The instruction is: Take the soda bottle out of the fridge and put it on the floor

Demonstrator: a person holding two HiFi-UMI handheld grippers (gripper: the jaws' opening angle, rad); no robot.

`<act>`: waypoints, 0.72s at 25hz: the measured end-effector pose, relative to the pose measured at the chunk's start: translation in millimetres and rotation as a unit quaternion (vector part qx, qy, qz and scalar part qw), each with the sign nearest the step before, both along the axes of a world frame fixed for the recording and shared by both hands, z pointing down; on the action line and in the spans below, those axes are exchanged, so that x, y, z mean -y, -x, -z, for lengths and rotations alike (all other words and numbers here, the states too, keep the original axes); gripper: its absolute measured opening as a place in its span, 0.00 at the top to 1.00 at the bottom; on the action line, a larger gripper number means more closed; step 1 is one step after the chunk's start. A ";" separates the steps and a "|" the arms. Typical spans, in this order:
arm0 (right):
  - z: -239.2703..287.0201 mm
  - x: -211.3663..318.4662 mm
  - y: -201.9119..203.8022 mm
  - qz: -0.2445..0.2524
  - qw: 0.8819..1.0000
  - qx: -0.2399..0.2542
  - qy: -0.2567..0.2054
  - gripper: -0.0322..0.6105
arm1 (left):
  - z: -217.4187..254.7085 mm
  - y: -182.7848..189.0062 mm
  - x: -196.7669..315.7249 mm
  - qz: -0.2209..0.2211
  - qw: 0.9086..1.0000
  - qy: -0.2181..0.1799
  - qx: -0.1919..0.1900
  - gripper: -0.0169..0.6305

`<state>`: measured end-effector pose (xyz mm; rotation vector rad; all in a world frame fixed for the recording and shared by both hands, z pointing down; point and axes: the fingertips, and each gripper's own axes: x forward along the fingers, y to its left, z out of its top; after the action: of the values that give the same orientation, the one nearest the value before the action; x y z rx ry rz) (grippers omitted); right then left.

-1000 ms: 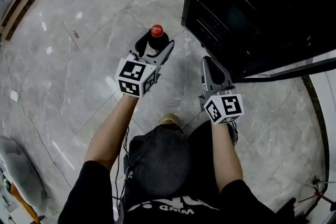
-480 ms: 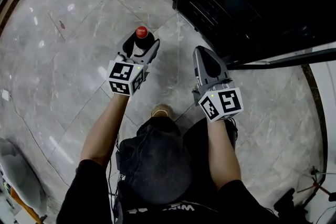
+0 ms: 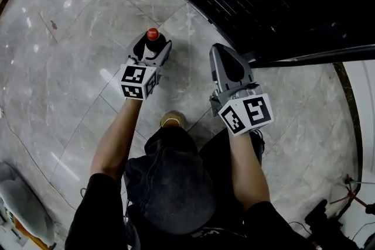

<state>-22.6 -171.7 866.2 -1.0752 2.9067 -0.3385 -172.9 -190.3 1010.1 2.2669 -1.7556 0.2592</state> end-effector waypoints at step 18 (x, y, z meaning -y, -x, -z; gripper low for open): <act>-11.6 -2.0 -1.4 0.012 1.000 -0.006 0.019 0.91 | -19.3 -14.8 -11.5 0.005 1.000 -0.012 0.025 0.49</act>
<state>-21.2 -169.6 877.7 -1.0524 2.9375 -0.3899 -158.0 -178.9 1029.4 2.2871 -1.8036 0.2954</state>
